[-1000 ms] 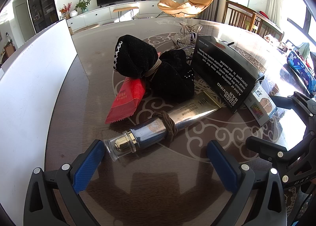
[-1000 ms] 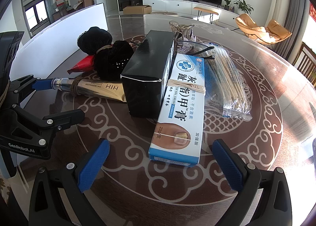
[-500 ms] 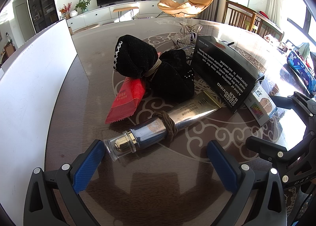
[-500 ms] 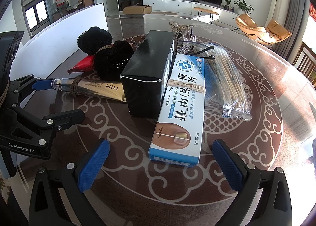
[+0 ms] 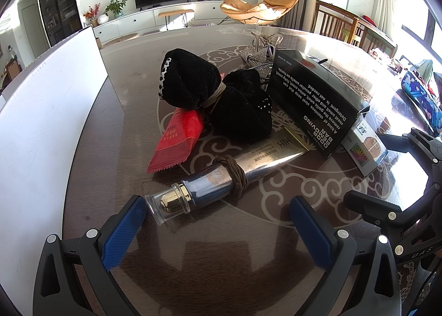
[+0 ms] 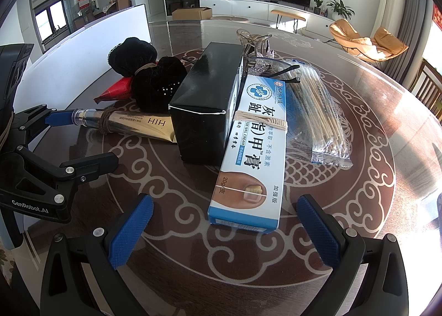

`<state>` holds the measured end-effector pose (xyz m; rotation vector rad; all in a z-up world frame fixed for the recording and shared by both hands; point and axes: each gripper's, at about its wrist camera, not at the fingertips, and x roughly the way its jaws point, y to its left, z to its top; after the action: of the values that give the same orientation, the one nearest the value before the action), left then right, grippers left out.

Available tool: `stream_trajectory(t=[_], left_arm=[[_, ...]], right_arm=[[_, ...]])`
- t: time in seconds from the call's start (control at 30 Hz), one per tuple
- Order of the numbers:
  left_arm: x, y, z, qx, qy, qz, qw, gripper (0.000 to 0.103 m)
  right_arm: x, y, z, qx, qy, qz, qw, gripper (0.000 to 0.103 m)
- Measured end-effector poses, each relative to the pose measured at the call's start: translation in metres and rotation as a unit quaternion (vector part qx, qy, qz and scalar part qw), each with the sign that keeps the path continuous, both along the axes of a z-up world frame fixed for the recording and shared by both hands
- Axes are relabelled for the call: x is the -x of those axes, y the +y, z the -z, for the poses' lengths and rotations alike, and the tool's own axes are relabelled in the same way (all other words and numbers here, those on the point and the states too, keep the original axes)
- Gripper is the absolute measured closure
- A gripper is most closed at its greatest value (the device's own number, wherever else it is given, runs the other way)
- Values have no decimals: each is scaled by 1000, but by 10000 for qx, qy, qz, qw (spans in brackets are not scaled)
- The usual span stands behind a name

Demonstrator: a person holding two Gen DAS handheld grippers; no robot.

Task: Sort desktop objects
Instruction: 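Hold the left tool over the silver tube, aligning its fingers around it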

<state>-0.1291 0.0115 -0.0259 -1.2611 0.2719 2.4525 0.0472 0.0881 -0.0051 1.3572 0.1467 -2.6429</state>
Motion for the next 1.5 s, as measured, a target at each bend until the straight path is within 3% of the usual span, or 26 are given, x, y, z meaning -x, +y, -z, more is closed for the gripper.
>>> stream_trajectory(t=[1.33,1.5], left_arm=[[0,0,0,8,-5,10,10000,0],[-4,2,-2,151,-276,248,9992,0]], right_arm=[[0,1,1,2,2,-6,10000,0],[0,1,1,3,2,-7,10000,0]])
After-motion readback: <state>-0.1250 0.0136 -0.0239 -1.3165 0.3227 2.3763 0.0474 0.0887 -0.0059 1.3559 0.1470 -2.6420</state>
